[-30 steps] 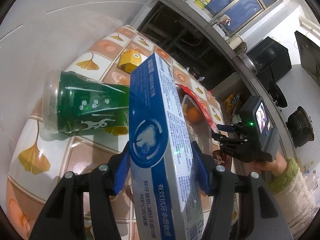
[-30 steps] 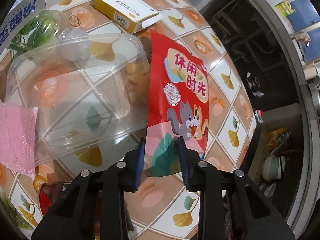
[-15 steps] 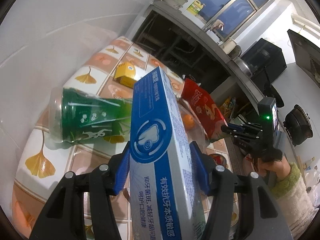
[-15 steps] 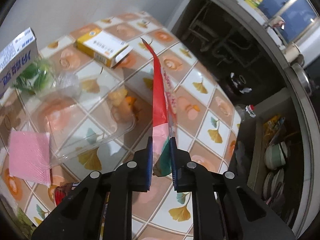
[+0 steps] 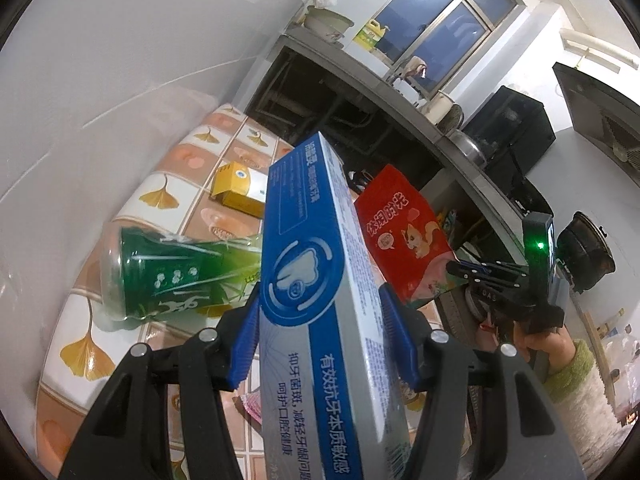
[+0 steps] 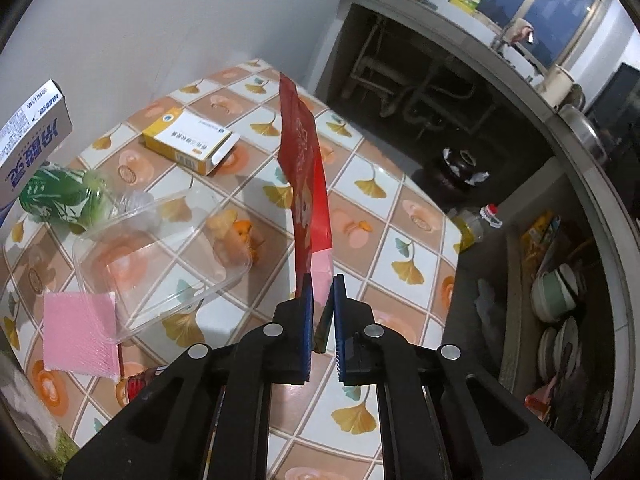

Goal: Collect trash
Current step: 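Lift the toothpaste box and red snack bag off the table with both tools, then carry both items to the blue wastebasket and open both tools over it, then move both tools back over the table toward the red can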

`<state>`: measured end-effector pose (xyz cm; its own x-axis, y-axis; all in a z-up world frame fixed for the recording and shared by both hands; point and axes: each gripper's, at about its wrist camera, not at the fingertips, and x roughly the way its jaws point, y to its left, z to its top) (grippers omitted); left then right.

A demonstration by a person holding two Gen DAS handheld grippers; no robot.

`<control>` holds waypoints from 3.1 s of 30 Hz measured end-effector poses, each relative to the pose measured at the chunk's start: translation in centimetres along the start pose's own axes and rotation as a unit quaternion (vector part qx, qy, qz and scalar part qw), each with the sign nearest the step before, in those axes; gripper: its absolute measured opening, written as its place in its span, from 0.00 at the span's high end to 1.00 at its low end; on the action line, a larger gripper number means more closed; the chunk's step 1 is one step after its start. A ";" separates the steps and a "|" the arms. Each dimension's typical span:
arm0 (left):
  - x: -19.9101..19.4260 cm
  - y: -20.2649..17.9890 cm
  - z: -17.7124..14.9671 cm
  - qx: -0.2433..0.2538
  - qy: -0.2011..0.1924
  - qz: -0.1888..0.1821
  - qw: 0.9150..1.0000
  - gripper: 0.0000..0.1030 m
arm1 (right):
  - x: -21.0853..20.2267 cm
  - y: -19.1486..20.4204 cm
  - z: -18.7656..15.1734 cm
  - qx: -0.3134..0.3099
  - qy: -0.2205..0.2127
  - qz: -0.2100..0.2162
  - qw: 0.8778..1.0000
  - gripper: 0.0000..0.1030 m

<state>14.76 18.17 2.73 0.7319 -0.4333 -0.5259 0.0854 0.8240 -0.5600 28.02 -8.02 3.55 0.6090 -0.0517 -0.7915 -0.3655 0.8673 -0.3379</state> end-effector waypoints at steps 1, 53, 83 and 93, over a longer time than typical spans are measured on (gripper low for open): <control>0.0 -0.2 0.2 0.002 -0.001 -0.003 1.000 0.47 | -0.3 -0.3 -0.1 0.005 -0.003 0.000 1.000 0.93; 50.6 -44.9 -38.7 0.285 0.558 -0.036 0.779 0.38 | 8.5 -22.2 -53.6 0.684 0.174 -0.080 0.704 0.85; 23.2 -42.1 -14.9 0.273 0.353 -0.212 0.870 0.08 | -4.4 -13.3 -47.6 0.598 0.055 -0.146 0.786 0.25; 12.8 -30.8 -8.8 0.284 0.218 -0.153 0.921 0.05 | -13.0 -11.7 -37.5 0.495 -0.054 -0.187 0.847 0.08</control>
<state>15.54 -15.97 7.65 0.2834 -0.6806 -0.6756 0.6734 0.6428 -0.3651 -2.02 -36.08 -1.25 0.6325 -0.4152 -0.6539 0.6038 0.7931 0.0804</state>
